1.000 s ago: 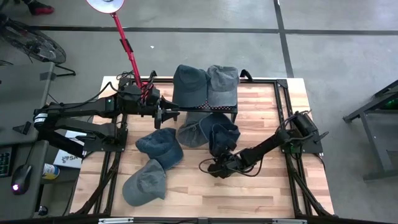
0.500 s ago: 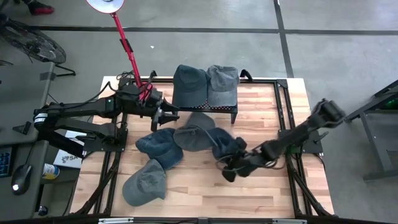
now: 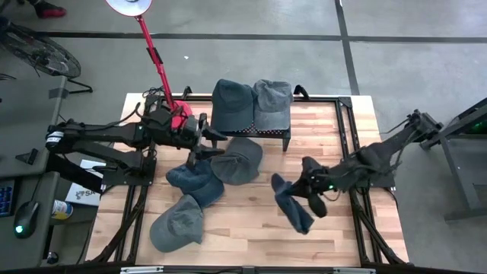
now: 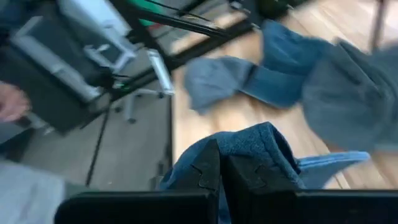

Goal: Pick & Place hat
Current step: Stack the right blue cap on top of the blue cap on the shelf

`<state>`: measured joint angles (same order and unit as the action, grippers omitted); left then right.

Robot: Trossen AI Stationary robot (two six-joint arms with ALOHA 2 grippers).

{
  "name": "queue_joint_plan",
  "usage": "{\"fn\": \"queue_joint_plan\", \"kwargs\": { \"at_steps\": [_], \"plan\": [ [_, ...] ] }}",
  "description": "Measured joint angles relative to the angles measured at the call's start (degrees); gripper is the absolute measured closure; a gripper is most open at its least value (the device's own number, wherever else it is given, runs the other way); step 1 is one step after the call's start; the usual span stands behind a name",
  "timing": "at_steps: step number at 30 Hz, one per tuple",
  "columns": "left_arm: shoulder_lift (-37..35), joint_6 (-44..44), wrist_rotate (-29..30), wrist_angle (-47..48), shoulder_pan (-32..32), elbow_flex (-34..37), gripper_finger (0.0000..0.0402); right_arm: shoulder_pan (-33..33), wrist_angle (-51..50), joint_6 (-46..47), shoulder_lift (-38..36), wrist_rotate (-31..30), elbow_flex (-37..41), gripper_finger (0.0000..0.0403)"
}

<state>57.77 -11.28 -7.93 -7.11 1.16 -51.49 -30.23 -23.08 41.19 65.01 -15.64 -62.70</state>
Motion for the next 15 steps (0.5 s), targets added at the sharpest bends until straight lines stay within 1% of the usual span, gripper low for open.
{"fn": "queue_joint_plan", "kwargs": {
  "at_steps": [3, 6, 10, 15],
  "plan": [
    [3.3, 2.9, 3.5, -0.1, -2.7, -3.5, 0.0193, 0.6, -5.1, -3.6, 0.2, 3.4, -6.6, 0.0403],
    [7.1, 5.4, 5.7, 0.0, -5.0, -8.0, 0.0193, 1.4, -10.3, -7.1, 0.8, 4.4, -13.1, 0.0403],
    [13.0, 9.1, 6.0, 2.7, -6.9, -16.0, 0.0193, 2.6, -19.2, -10.7, 1.6, 5.9, -20.5, 0.0403],
    [21.2, 11.6, 5.9, 9.3, -7.3, -28.9, 0.0193, 4.7, -26.2, -14.3, 2.3, 12.1, -26.5, 0.0403]
  ]
}}
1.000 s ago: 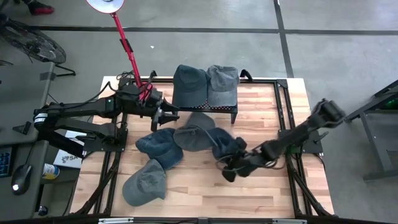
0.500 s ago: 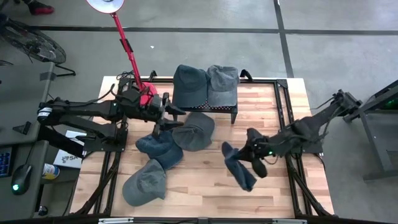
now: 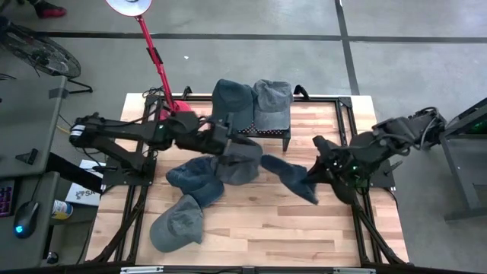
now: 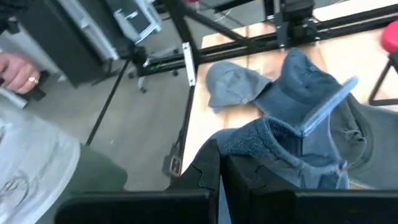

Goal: Pick & Place hat
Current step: Stack the right blue cap on top of the blue cap on the shelf

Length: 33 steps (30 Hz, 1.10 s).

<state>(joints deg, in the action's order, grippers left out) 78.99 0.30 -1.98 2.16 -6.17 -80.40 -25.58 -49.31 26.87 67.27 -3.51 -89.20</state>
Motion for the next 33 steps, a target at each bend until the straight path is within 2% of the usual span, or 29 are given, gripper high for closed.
{"fn": "queue_joint_plan", "kwargs": {
  "at_steps": [7, 14, 17, 27, 33],
  "plan": [
    [11.8, 1.3, -2.5, 11.1, 0.2, -17.4, 0.0193, 3.1, -2.9, -4.4, 0.2, 11.1, -2.0, 0.0403],
    [21.8, 1.0, -7.2, 16.2, 0.1, -29.6, 0.0193, 6.0, -4.1, -7.5, 0.7, 17.1, -1.9, 0.0403],
    [24.4, 1.0, -8.1, 15.1, 0.1, -32.0, 0.0193, 6.7, -5.1, -8.6, 0.9, 18.0, -1.9, 0.0403],
    [26.6, -0.5, -8.2, 14.1, 0.1, -32.4, 0.0192, 6.9, -4.8, -10.4, 1.0, 20.0, -1.9, 0.0403],
    [27.7, -2.1, -11.5, 12.0, 0.1, -32.4, 0.0192, 7.7, -4.4, -11.9, 1.1, 20.1, -1.8, 0.0403]
  ]
}}
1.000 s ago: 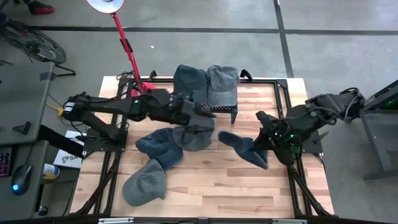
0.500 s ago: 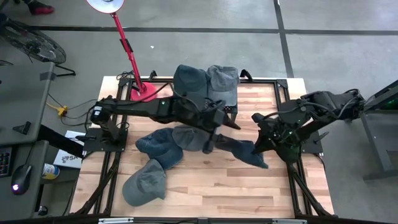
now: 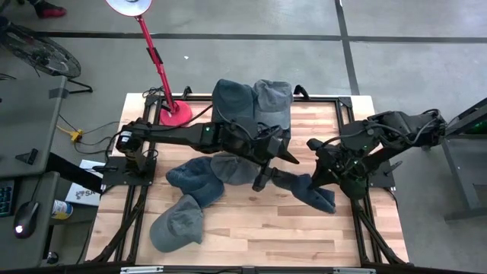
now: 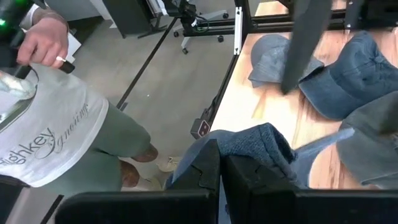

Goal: Pick & Place hat
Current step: Stack the right blue cap on top of the blue cap on the shelf

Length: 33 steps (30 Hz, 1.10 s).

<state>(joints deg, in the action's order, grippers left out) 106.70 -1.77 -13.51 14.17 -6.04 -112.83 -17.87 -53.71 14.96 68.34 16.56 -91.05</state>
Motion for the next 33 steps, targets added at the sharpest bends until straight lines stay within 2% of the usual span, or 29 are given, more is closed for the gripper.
{"fn": "queue_joint_plan", "kwargs": {
  "at_steps": [16, 25, 33],
  "plan": [
    [1.1, -0.3, 0.0, -1.9, 0.0, 0.1, 0.0192, 1.4, 2.2, -2.6, 0.0, 0.2, 0.0, 0.0403],
    [1.1, -1.8, -1.9, 7.2, 0.0, 0.1, 0.0192, 1.4, 2.6, -3.0, -0.1, -1.2, 0.0, 0.0403],
    [1.1, -3.5, -2.4, 10.9, 0.0, 0.1, 0.0203, 1.4, 2.3, -3.5, -0.1, -3.1, -2.1, 0.0403]
  ]
}}
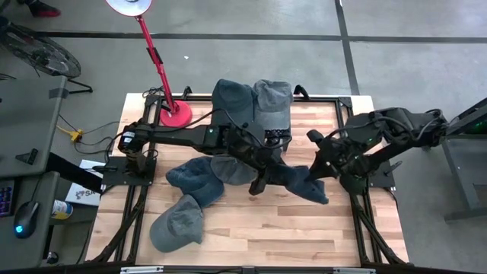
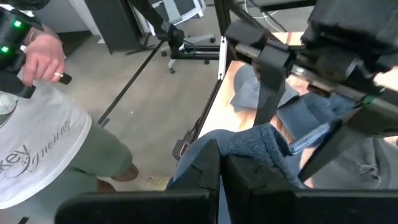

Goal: Pick & Place hat
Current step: Stack the right blue cap on top of the blue cap on the shelf

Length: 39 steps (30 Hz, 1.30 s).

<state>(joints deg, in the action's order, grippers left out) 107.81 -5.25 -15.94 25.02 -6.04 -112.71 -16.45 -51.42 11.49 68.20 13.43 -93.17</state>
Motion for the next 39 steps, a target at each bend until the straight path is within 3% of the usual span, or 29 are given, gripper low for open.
{"fn": "queue_joint_plan", "kwargs": {
  "at_steps": [4, 10, 15, 20, 30, 39],
  "plan": [
    [0.0, -0.6, 0.0, 1.3, 0.0, 0.0, 0.0253, 0.0, -0.2, 0.0, 0.0, -0.8, -0.9, 0.0403],
    [0.0, -0.1, -1.1, 2.7, 0.0, 0.0, 0.0382, 0.0, -0.3, 0.3, 0.0, -3.5, -0.9, 0.0403],
    [0.0, 0.3, -1.1, 2.6, 0.1, 0.0, 0.0389, 0.0, -0.1, 0.0, -0.3, -4.0, -0.9, 0.0398],
    [0.0, 0.3, -1.0, 3.5, 0.0, 0.0, 0.0393, 0.0, 0.1, 0.1, -2.2, -5.7, -0.9, 0.0364],
    [-2.8, 0.5, 5.9, 5.2, 0.5, 0.1, 0.0396, -0.1, -7.7, 3.2, -10.9, -19.2, -0.9, 0.0271],
    [-9.1, 2.2, 7.3, -5.5, 2.9, 0.0, 0.0396, -0.1, -14.0, 4.0, -15.0, -27.7, -0.9, 0.0259]
  ]
}}
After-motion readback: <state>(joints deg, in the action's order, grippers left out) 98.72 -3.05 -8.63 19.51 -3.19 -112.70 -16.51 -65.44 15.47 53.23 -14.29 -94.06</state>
